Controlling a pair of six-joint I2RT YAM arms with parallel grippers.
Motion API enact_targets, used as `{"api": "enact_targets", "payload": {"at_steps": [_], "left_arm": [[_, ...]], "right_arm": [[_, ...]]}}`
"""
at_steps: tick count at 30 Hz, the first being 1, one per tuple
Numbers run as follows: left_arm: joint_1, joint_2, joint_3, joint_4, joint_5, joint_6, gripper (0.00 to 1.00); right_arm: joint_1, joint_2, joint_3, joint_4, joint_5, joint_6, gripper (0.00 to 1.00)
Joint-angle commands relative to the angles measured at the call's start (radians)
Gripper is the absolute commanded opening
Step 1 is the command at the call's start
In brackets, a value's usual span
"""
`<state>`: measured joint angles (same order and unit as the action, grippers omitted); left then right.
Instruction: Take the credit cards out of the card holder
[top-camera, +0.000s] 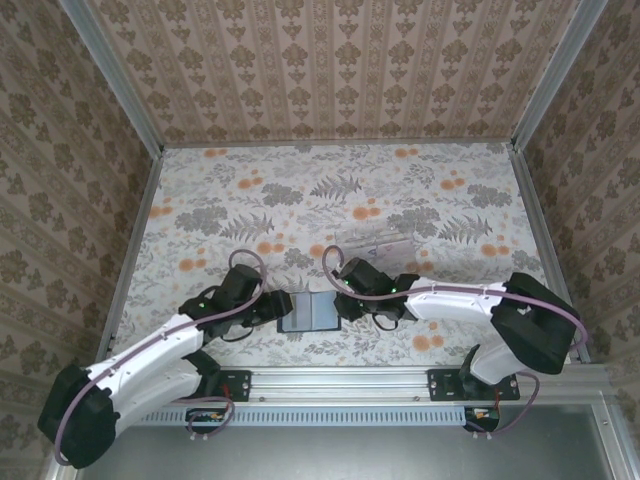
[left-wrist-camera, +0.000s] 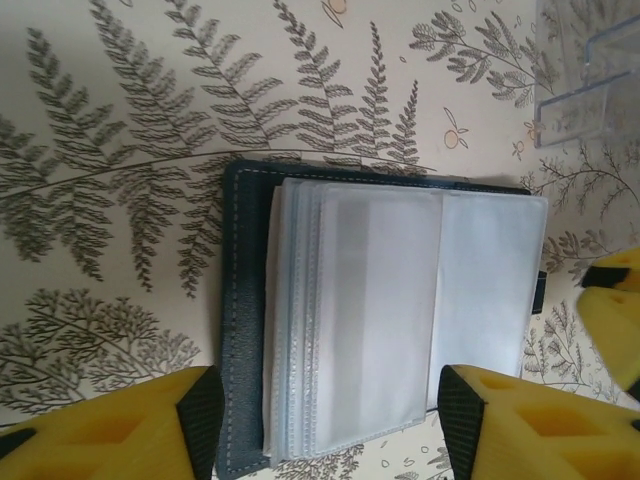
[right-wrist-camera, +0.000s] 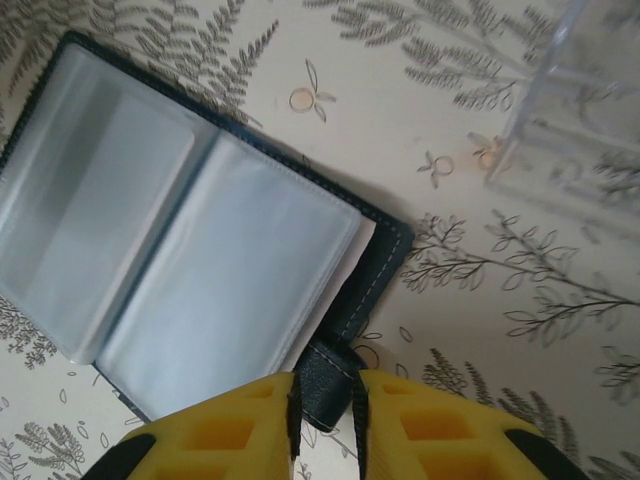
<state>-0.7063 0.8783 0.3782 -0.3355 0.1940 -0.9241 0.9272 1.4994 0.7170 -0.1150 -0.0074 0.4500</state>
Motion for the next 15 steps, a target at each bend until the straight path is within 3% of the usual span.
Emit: {"api": "enact_targets", "payload": {"at_steps": [1,15], "left_arm": [[-0.018,0.023,0.039,0.029,-0.015,-0.002,0.58],[-0.037,0.095,0.006,0.096,-0.007,-0.006,0.51]], "right_arm": [[0.012,0.043,-0.005,0.053,-0.024,0.042,0.25],[0.032,0.098,0.012,0.050,-0.020,0.068,0.25]]}}
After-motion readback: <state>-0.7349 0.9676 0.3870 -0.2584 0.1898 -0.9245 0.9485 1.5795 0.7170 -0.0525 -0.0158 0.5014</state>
